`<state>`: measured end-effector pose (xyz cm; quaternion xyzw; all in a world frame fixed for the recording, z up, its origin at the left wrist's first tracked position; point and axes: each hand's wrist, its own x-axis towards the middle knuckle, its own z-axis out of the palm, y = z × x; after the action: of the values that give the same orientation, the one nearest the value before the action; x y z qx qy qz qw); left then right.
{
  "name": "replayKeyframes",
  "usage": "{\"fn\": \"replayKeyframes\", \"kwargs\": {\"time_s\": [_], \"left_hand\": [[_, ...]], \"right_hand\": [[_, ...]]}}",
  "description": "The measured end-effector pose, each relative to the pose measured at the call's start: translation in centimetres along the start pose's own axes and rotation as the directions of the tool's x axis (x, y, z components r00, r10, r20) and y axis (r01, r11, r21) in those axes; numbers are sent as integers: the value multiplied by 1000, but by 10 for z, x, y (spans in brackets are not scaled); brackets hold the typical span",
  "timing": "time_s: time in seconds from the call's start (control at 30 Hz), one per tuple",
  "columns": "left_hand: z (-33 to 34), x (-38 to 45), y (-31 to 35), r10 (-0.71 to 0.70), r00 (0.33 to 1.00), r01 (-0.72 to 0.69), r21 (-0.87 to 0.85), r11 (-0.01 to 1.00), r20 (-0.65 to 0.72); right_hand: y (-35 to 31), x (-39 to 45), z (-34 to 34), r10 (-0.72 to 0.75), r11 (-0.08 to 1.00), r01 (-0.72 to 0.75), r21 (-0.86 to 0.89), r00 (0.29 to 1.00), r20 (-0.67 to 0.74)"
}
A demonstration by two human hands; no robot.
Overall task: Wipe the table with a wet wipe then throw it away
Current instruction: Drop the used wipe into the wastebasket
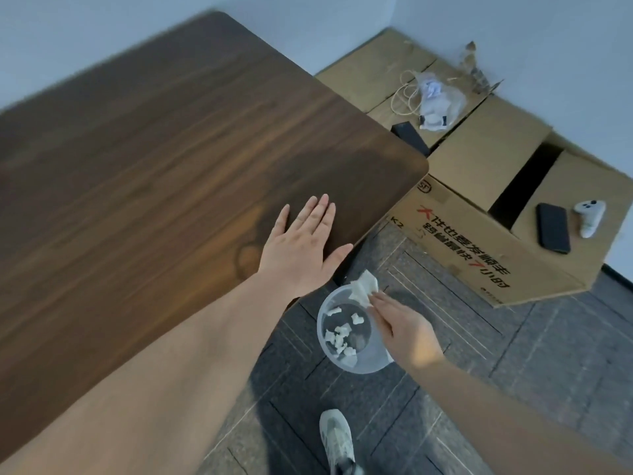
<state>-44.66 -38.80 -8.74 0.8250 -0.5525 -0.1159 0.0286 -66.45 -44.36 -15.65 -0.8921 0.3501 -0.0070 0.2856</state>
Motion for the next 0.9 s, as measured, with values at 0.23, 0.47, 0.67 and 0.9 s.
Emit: {"fn": "replayKeyframes", "kwargs": {"time_s": [0.23,0.47,0.67,0.9], "left_hand": [[10,17,17,-14,997,17,29,999,-70],[12,15,17,-9,989,13,24,1000,-145],[18,17,19,3,976,0,14,1000,-219],[17,17,20,5,974,-3,10,1000,-227]], "right_hand": [[54,25,45,249,968,-252,-6,956,157],[73,46,94,367,929,-366,-56,885,286],[92,54,129,422,895,-446,15,856,298],[93,57,130,503,795,-586,154,780,372]]}}
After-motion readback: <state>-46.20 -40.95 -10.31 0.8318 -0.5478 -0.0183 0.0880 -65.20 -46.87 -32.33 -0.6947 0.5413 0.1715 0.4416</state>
